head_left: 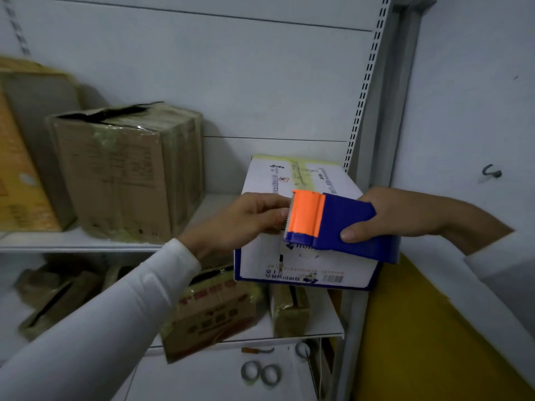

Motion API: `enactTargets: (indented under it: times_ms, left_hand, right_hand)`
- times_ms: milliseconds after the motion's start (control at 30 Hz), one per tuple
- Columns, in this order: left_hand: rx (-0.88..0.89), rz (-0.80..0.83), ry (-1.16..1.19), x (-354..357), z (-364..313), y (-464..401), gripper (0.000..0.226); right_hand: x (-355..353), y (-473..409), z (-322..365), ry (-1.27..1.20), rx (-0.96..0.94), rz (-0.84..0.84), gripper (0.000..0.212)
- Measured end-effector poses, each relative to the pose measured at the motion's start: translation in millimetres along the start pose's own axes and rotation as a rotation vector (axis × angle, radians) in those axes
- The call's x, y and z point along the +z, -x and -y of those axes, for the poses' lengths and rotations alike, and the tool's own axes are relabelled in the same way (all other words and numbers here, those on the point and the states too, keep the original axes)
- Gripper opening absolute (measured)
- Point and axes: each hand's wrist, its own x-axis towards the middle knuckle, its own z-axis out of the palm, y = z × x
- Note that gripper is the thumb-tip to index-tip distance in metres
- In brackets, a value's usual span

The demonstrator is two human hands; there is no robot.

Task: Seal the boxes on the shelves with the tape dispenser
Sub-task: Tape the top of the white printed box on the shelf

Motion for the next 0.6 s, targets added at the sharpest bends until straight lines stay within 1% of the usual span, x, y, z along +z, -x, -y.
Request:
enactTargets:
  times_ms: [67,100,233,300,367,433,500,600]
  left_hand:
    - [-0.029,-0.028,0.054,1,4,7,0.029]
    - [-0.034,-0.035,0.089,1,6,9,0.031]
    - [-0.041,-0.090,0.208,2,15,16,0.033]
    - [-0.042,-0.128,0.253,4,20,18,0.030]
    - [-0.044,-0.164,0.274,4,23,20,0.027]
    - [-0.046,-0.197,0.220,3,25,21,0.028]
    - [-0.037,-0.229,0.103,-1,28,19,0.030]
    - [-0.033,-0.350,0.065,-23,36,23,0.020]
  right_hand:
    - [3,-5,1,0.023,0.004,0.003,0.035]
    - [5,-6,1,0.033,0.007,0.012,0.038]
    - [11,-11,4,0.054,0.010,0.028,0.045]
    - [13,-12,6,0.057,0.010,0.030,0.050]
    - [16,-13,7,0.062,0.011,0.045,0.046]
    - [19,-15,9,0.058,0.022,0.058,0.043]
    - [19,-16,12,0.057,0.051,0.072,0.042]
    - [8,-11,11,0.065,0.091,0.098,0.038]
